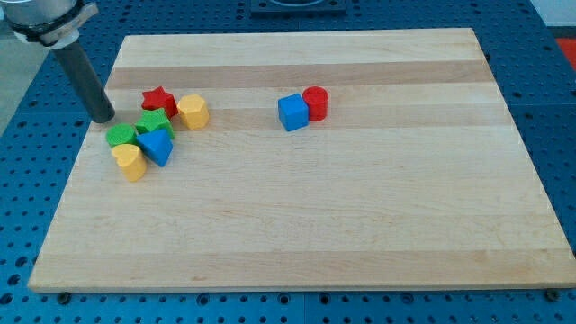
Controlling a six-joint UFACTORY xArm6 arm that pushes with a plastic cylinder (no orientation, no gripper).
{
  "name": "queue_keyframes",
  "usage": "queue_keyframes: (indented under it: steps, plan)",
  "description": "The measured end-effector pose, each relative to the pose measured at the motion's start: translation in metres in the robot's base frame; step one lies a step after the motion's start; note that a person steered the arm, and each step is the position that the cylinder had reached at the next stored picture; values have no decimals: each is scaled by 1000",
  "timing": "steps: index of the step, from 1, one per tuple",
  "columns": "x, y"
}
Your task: Slide the blue triangle down and right a bit
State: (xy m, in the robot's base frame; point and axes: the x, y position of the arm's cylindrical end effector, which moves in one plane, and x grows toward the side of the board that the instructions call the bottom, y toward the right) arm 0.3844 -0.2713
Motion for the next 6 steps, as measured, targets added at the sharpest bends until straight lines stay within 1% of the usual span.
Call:
queue_keyframes:
  steps: [1,2,3,4,5,6]
  plan:
    - [26,29]
    - [29,34]
    - [37,69]
    - [42,83]
    - [61,105]
    - [69,118]
